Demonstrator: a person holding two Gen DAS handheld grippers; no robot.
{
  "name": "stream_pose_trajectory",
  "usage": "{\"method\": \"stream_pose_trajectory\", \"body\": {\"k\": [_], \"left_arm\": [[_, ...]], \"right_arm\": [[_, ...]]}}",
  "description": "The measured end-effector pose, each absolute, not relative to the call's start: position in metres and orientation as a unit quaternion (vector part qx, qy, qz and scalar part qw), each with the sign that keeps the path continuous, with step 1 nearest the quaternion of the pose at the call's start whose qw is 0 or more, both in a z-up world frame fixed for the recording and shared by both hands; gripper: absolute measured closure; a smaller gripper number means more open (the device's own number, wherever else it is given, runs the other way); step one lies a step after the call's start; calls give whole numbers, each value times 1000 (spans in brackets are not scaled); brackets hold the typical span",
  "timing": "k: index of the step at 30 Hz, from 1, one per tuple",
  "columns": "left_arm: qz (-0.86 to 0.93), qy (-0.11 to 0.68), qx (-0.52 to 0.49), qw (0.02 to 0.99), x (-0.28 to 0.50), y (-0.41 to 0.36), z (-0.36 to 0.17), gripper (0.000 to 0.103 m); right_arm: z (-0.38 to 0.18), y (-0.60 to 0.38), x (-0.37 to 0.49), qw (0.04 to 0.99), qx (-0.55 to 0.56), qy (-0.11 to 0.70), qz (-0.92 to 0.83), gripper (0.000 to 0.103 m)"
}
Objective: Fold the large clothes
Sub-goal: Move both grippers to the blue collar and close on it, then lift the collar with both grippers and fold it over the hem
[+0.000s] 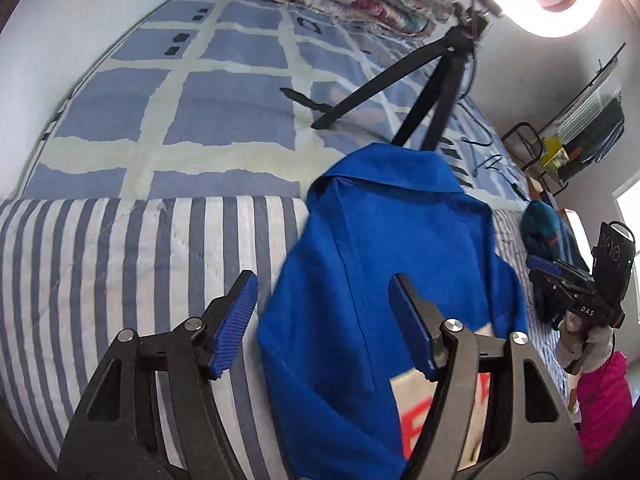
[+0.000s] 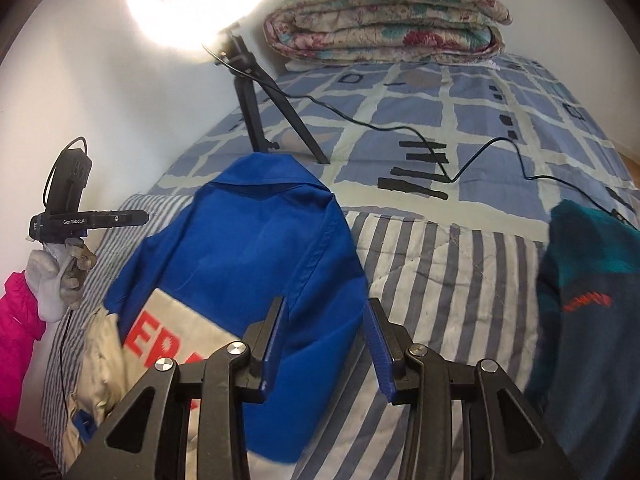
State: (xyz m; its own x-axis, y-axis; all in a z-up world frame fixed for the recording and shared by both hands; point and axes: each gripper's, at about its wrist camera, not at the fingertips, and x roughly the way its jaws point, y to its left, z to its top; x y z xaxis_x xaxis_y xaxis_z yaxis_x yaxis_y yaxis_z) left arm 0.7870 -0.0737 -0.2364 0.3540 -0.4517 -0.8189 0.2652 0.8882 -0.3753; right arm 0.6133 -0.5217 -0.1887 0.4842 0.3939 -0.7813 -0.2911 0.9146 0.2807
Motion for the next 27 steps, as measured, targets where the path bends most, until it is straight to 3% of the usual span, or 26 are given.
{"method": "stream_pose_trajectory", "body": {"k": [5, 10, 12, 15, 20, 22, 27], "left_arm": [[-208, 531, -78, 818, 809, -88, -255, 38], [-217, 528, -29, 821, 815, -108, -263, 50], [-224, 528, -25, 818, 817, -112, -264, 65], [-230, 527, -11, 818, 815, -120, -267, 78], [-222, 514, 7, 828, 808, -124, -260, 96], [-221, 505, -2, 834, 805, -122, -255, 97], [-217, 485, -11, 847, 797, -123, -238, 98]], "right_arm": [[-211, -514, 646, 857, 66, 472, 194, 62], [-222, -503, 664, 856, 55, 474, 197, 66], [-225, -498, 667, 857, 57, 471, 203, 66], [-228, -487, 671, 855, 53, 470, 213, 70], [-226, -477, 666, 859, 23, 468, 206, 89], [-223, -477, 664, 861, 22, 469, 195, 96], [-210, -467, 656, 874, -2, 454, 175, 100]]}}
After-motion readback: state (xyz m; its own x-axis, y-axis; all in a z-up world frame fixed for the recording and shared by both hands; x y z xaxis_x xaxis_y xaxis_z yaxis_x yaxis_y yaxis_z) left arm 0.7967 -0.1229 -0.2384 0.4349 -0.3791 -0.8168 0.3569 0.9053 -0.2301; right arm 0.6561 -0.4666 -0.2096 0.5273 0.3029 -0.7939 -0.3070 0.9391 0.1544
